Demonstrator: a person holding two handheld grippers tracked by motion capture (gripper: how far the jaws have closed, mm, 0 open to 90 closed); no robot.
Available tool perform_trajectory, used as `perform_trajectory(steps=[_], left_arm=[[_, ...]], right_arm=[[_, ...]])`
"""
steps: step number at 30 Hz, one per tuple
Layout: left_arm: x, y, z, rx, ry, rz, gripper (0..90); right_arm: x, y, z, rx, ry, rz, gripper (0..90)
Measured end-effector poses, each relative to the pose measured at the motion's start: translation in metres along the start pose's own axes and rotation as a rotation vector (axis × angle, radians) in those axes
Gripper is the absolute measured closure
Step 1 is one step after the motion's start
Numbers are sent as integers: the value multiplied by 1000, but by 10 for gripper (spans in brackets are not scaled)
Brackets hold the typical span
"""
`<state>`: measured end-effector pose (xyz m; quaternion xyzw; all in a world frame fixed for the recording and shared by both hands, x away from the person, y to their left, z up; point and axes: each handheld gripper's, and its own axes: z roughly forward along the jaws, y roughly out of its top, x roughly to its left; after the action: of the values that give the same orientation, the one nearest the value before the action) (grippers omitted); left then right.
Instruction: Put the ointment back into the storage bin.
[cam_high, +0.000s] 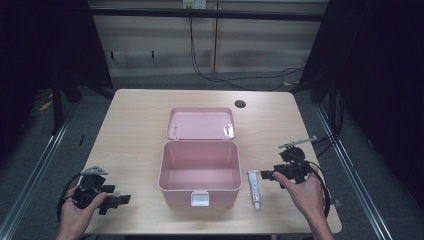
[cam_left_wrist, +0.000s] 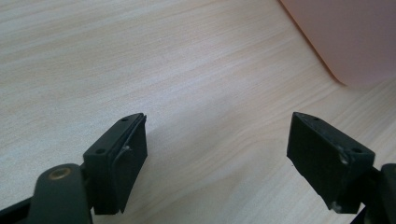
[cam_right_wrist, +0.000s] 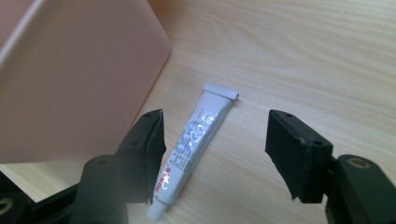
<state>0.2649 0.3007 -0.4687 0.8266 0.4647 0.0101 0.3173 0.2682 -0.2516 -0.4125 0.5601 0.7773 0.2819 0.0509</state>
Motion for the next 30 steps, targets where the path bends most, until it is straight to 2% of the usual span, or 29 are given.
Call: perform_trajectory(steps=[1,2,8,9,11,14,17,19,20,23,26,30], left_arm=[[0,0,0,5,-7,4,201],[0,0,0,6,-7,6,200],[-1,0,0,1,-9,0,201],[-1,0,0,-1,-13,0,201],[-1,0,0,0,-12,2,201],[-1,0,0,7,-12,11,201],[-2,0,0,3,-12,5,201],[-2,0,0,5,-15,6,200],[-2,0,-1,4,-13,9,201],[-2,0,-1,3,-14,8,201],[-2,0,-1,4,-16,8,201],[-2,0,0,7,-19,7,200]], right_arm=[[4,10,-2,33,2,-14,337],[5,13,-2,43,-5,-16,331],[12,19,2,71,-28,16,338],[13,19,5,95,-37,28,367],[13,17,5,91,-29,21,440],[15,16,10,132,-11,20,453],[18,13,18,199,-23,8,485],[19,12,21,216,-25,1,497],[21,11,26,253,-27,-6,534],[23,9,28,259,-29,4,545],[26,7,34,286,-4,17,563],[28,5,42,345,-21,33,593]])
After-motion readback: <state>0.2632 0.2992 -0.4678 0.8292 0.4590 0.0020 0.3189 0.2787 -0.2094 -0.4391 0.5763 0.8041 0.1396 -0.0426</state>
